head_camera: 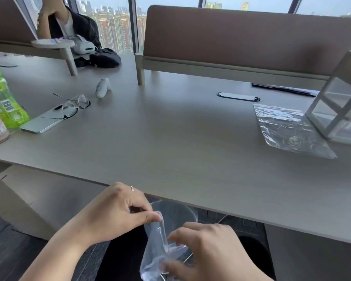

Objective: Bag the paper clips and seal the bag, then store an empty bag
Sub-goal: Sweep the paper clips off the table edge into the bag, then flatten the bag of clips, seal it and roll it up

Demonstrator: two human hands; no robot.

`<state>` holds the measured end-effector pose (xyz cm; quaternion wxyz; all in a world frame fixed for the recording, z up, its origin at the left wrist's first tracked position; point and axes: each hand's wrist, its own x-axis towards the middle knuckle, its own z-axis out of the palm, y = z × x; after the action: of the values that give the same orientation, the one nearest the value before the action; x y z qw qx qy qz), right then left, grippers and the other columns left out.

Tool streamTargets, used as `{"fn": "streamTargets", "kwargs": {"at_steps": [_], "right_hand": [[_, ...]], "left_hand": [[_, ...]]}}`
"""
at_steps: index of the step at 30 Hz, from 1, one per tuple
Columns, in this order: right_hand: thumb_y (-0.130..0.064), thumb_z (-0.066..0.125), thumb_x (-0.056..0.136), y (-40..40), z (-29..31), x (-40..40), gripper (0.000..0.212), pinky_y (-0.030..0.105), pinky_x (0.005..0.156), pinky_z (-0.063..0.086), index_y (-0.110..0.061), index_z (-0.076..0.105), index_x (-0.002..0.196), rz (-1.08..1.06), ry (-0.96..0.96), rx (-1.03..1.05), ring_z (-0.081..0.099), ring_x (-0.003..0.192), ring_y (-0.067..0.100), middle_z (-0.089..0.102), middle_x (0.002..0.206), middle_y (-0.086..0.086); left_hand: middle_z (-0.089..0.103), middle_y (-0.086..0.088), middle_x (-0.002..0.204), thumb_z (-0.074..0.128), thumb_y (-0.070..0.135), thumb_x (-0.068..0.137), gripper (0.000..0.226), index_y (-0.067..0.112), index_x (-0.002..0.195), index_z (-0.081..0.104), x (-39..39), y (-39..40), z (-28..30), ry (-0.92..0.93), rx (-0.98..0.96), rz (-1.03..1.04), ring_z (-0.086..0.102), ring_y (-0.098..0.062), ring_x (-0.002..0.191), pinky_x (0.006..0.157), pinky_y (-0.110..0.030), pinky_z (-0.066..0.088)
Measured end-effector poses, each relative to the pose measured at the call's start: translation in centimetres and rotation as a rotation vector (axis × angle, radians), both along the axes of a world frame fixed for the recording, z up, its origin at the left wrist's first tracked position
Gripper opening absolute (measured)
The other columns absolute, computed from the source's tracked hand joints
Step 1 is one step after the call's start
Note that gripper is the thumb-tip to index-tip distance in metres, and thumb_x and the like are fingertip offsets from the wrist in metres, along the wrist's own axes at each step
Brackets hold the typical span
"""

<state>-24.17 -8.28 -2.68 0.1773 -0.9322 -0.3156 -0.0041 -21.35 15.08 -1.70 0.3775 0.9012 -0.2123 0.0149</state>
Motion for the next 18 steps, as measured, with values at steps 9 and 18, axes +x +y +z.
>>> {"fn": "streamTargets", "kwargs": {"at_steps": [9, 18], "right_hand": [[-0.056, 0.048, 0.085, 0.3, 1.5, -2.3, 0.032, 0.026, 0.082, 0.047, -0.035, 0.063, 0.105, -0.05, 0.1, -0.042, 0.064, 0.095, 0.014, 0.067, 0.107, -0.009], [-0.033, 0.06, 0.088, -5.1, 8.7, -2.5, 0.014, 0.017, 0.061, 0.048, -0.025, 0.062, 0.076, -0.05, 0.085, 0.135, 0.066, 0.079, 0.007, 0.067, 0.081, -0.011]], "left_hand": [[0.069, 0.012, 0.061, 0.061, 0.073, 0.078, 0.045, 0.031, 0.071, 0.075, -2.6, -1.2, -0.1, -0.117, 0.026, 0.031, 0.063, -0.008, 0.057, 0.053, -0.034, 0.051], [0.073, 0.011, 0.066, 0.07, 0.069, 0.073, 0.036, 0.034, 0.075, 0.075, -5.1, -0.6, 2.4, -0.066, -0.045, -0.013, 0.067, -0.013, 0.061, 0.057, -0.034, 0.055]]}}
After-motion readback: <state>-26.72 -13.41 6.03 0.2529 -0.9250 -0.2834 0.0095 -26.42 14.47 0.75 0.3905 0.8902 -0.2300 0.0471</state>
